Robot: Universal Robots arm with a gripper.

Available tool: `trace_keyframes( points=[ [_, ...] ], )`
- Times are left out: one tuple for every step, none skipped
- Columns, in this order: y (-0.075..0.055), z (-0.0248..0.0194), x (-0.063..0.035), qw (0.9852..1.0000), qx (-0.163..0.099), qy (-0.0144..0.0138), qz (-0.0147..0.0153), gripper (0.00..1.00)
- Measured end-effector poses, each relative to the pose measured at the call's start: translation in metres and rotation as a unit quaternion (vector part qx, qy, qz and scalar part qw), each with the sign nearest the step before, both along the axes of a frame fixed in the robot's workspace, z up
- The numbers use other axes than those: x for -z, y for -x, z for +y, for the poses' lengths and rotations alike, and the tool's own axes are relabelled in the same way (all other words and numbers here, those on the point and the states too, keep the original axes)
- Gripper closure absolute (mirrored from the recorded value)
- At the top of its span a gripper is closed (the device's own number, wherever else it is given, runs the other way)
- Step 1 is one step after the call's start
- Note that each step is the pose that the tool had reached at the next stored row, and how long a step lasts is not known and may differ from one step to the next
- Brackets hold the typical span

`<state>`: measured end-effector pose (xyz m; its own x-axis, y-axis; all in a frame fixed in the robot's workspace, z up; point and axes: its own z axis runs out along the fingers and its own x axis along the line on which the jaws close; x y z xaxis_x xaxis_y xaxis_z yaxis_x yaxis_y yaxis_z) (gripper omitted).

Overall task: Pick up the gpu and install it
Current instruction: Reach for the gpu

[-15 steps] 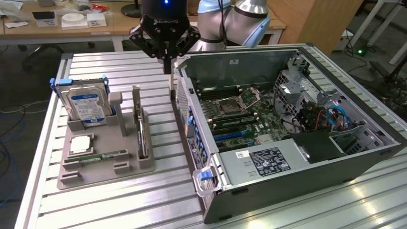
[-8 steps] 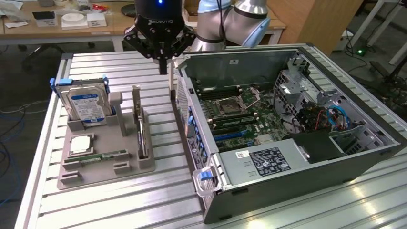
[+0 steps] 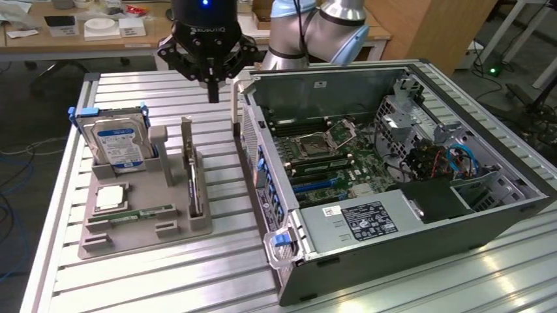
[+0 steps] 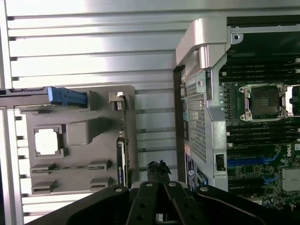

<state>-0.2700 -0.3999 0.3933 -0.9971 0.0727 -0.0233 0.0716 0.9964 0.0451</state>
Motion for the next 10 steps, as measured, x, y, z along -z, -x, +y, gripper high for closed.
trace_keyframes(
  points=[
    [0.002,-0.0001,0.0,1.0,0.0,0.0,0.0,0.89],
    [0.004,-0.0002,0.0,1.0,-0.001,0.0,0.0,0.89],
    [0.006,-0.0002,0.0,1.0,-0.001,0.0,0.0,0.89],
    [0.007,-0.0003,0.0,1.0,-0.001,0.0,0.0,0.89],
    [0.009,-0.0004,0.0,1.0,-0.001,0.0,0.0,0.89],
    [0.011,-0.0004,0.0,1.0,-0.002,0.0,0.0,0.89],
    [0.013,-0.0005,0.0,1.0,-0.002,0.0,0.0,0.89],
    [0.015,-0.0005,0.0,1.0,-0.002,0.0,0.0,0.89],
    [0.016,-0.0006,0.0,1.0,-0.002,0.0,0.0,0.89],
    [0.018,-0.0006,0.0,1.0,-0.002,0.0,0.0,0.89]
  ],
)
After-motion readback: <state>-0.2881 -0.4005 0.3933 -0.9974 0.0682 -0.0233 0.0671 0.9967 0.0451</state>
